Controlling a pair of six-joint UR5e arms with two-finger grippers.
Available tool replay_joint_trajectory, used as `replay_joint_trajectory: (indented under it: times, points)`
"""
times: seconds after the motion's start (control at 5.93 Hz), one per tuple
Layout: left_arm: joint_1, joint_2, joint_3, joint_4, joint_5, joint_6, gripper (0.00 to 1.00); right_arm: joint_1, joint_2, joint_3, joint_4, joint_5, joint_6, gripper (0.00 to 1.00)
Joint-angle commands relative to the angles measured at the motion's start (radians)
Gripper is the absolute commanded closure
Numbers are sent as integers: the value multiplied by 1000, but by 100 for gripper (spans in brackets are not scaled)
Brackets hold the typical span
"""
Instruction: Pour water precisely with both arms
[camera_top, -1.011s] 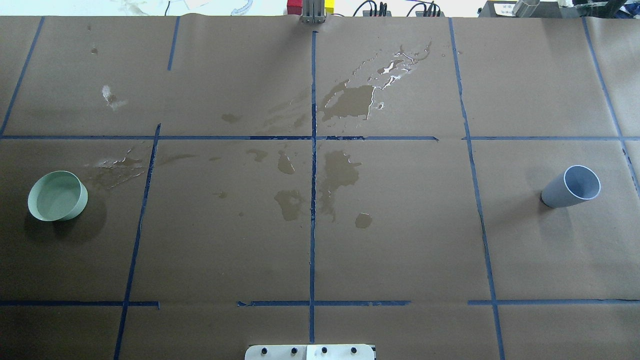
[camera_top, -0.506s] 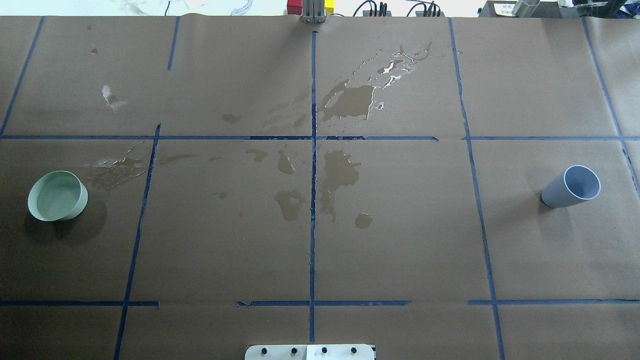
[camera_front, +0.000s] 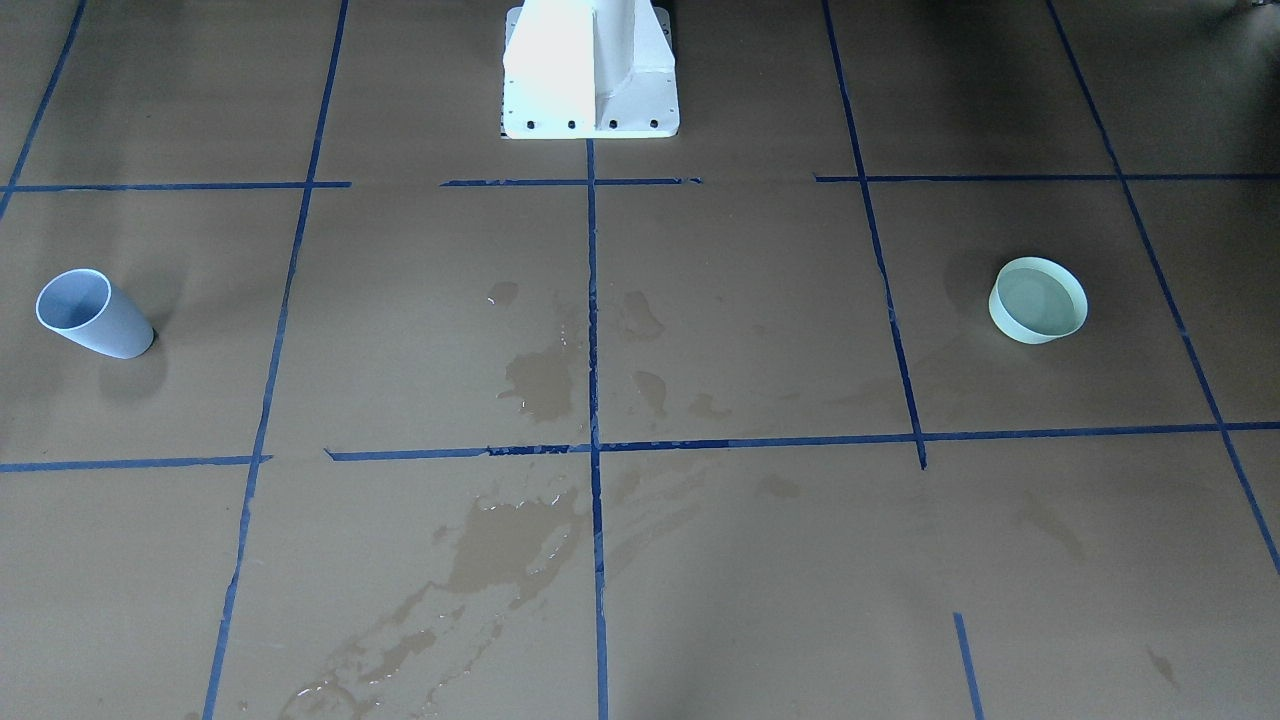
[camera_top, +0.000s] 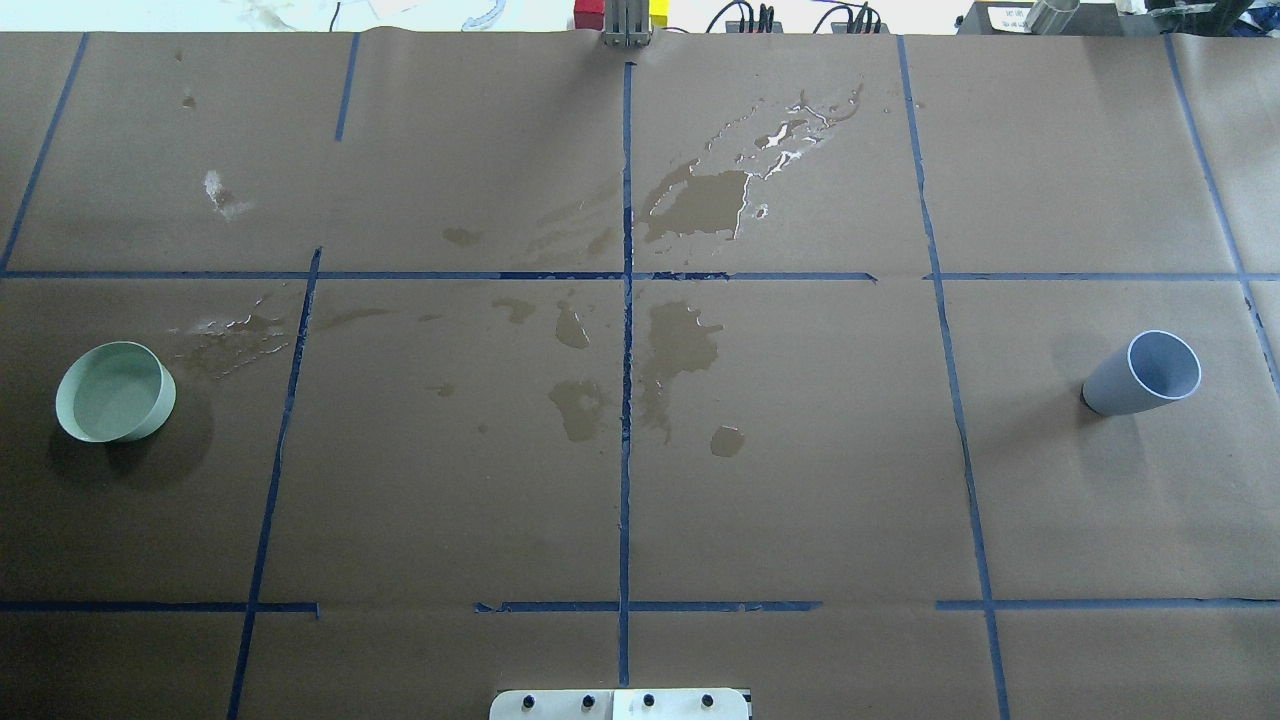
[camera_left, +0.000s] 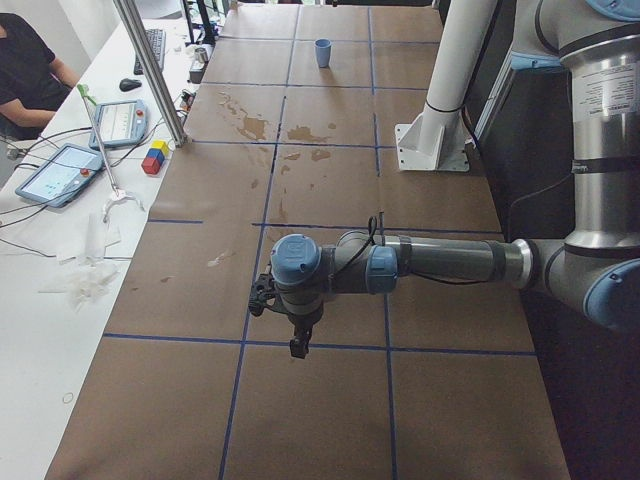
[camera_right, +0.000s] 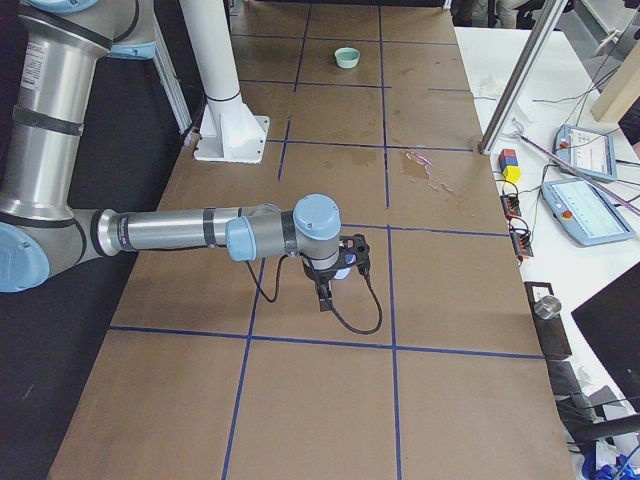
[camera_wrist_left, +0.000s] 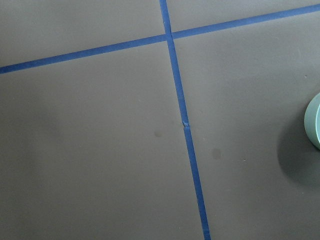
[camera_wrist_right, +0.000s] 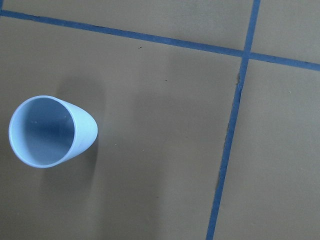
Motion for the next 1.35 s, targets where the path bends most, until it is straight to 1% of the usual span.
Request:
replay_joint_trajectory:
  times: [0.0, 0.34, 0.51, 0.84, 1.01, 1.18]
  points:
    - [2, 2, -2, -2, -11, -5, 0, 0, -1, 0, 0, 1, -3, 0]
    - [2, 0, 3, 2, -11, -11, 0, 0, -2, -2, 11, 1, -12, 0]
    - [2, 3, -3, -16, -12, 1, 0, -3, -8, -9, 84, -4, -12, 0]
    - [13, 17, 5, -102, -20, -9, 0, -8, -11, -29, 103, 6, -1, 0]
    - [71, 8, 15, -125, -67, -11, 0, -11, -11, -31, 130, 6, -1, 0]
    - [135, -10, 15, -186, -69, -172, 0, -25, -11, -31, 138, 7, -1, 0]
